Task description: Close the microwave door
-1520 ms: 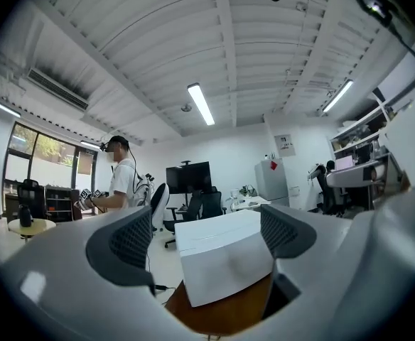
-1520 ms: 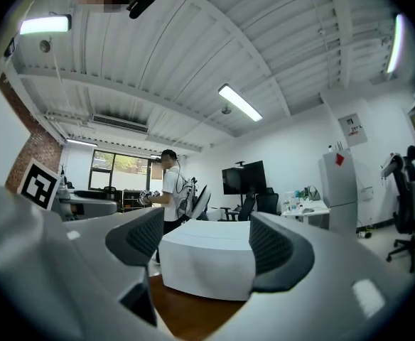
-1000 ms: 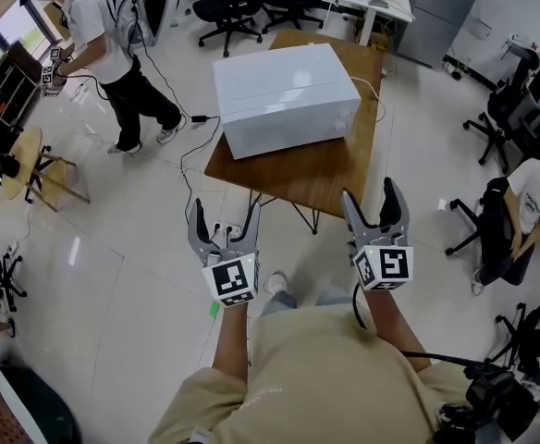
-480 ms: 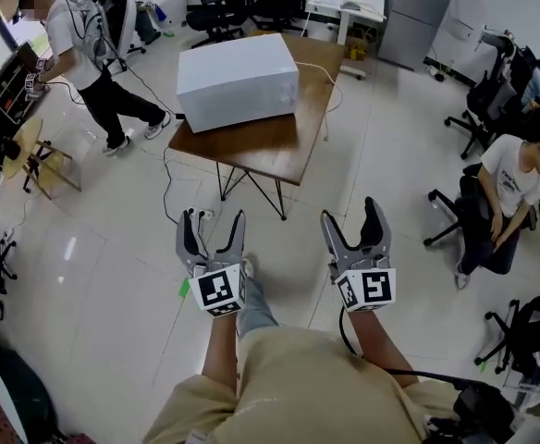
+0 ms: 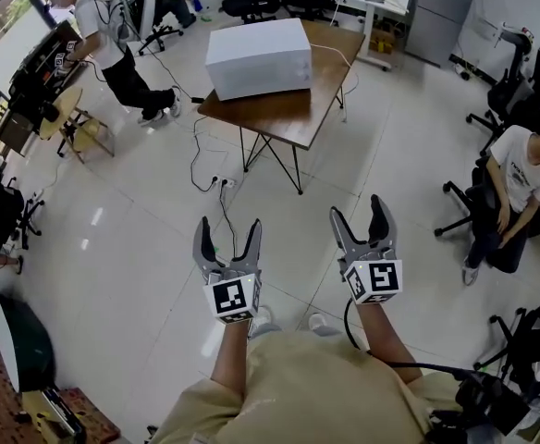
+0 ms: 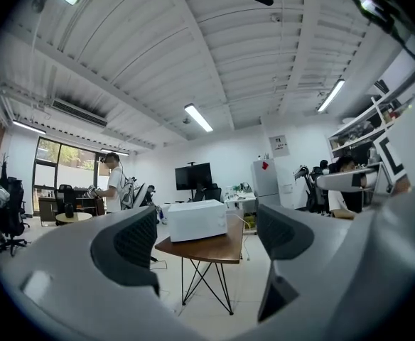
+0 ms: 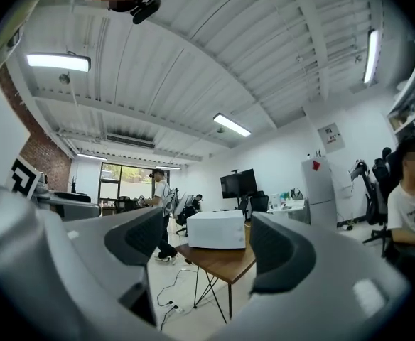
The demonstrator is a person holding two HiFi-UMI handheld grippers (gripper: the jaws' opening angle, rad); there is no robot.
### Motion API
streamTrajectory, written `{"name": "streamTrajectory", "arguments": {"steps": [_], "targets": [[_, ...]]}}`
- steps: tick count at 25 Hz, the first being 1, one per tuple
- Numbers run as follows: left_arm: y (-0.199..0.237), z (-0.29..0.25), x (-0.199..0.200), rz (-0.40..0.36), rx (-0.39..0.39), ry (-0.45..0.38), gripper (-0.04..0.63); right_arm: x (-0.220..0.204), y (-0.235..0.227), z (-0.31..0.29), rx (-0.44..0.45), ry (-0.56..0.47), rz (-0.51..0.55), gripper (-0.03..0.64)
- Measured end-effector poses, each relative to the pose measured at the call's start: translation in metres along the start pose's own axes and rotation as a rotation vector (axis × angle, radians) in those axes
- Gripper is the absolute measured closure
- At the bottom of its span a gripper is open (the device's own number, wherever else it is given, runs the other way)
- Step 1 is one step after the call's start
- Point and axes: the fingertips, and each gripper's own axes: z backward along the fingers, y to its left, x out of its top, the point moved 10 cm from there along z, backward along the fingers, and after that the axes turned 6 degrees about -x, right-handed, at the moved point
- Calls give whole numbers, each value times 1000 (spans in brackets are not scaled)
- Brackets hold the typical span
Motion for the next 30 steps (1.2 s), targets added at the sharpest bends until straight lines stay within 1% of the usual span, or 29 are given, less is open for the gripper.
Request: {"name": "streamTrajectory", "arguments": {"steps": [4,7,9,11,13,15,17,20,24,30], "targets": [[2,33,20,-11,-14,-20,170,22,28,21,9,-35,0,242],[11,56,25,-5,-23,-31,170,19,51,32,-1,-34,-20,244],[19,69,29,-6,-26,-42,175,14,65,35,3,-15,-10,245],[34,84,33,3,-8,-53,176,14,82,36,23,3,-2,245],[51,97,35,12,12,-62,199,20,102,38,43,-6,11,245],[61,102,33,11,21,-59,199,27,114,38,54,-16,24,247],[63,107,33,17,13,-61,199,29,122,39,59,-8,33,247],[61,115,35,32,-13,-87,199,27,129,45,55,12,42,247],[62,116,35,34,-35,-85,199,31,135,45,50,9,53,247],[64,112,36,37,-36,-87,199,28,133,42,51,20,58,247]]}}
